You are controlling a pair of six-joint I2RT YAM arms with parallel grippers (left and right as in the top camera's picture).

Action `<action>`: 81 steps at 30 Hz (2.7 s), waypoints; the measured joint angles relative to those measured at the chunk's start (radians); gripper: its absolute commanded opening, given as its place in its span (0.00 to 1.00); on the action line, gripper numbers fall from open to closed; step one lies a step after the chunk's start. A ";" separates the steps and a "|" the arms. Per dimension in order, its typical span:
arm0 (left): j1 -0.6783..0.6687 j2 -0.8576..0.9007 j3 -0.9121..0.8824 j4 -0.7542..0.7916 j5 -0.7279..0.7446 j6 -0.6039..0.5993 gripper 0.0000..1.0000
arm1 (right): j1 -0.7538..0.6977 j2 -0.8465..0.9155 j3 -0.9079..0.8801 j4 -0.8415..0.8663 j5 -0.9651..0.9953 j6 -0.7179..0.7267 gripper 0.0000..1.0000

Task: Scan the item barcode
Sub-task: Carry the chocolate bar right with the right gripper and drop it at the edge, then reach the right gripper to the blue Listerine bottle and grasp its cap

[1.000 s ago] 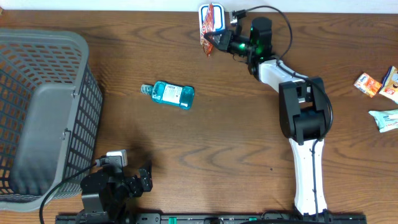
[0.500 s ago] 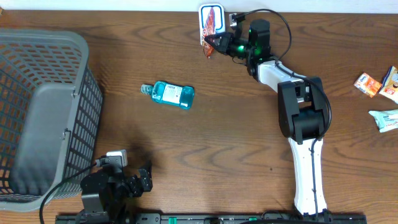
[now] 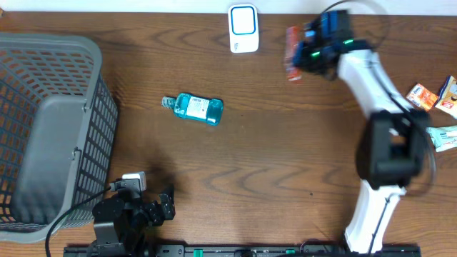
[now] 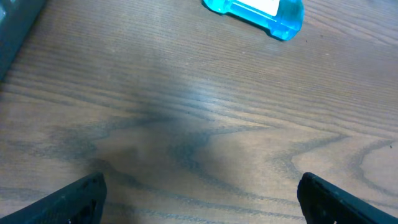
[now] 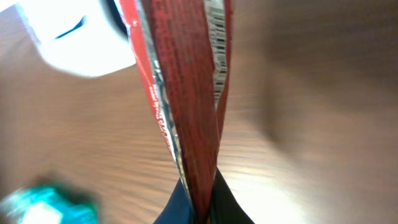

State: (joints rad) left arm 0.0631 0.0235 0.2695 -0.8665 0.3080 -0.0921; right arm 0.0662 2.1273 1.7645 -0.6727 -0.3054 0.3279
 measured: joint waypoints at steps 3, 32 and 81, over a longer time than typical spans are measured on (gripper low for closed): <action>0.000 0.000 0.000 0.000 0.000 0.000 0.98 | -0.062 -0.095 0.016 -0.100 0.267 -0.017 0.01; 0.000 0.000 0.000 0.000 0.000 0.000 0.98 | -0.471 0.167 0.009 -0.098 0.609 -0.093 0.17; 0.000 0.000 0.000 0.000 0.000 0.000 0.98 | 0.618 0.076 0.019 0.046 0.174 -0.782 0.99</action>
State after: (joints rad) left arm 0.0631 0.0235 0.2695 -0.8665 0.3080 -0.0925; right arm 0.6842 2.2028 1.7832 -0.6266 -0.1310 -0.4541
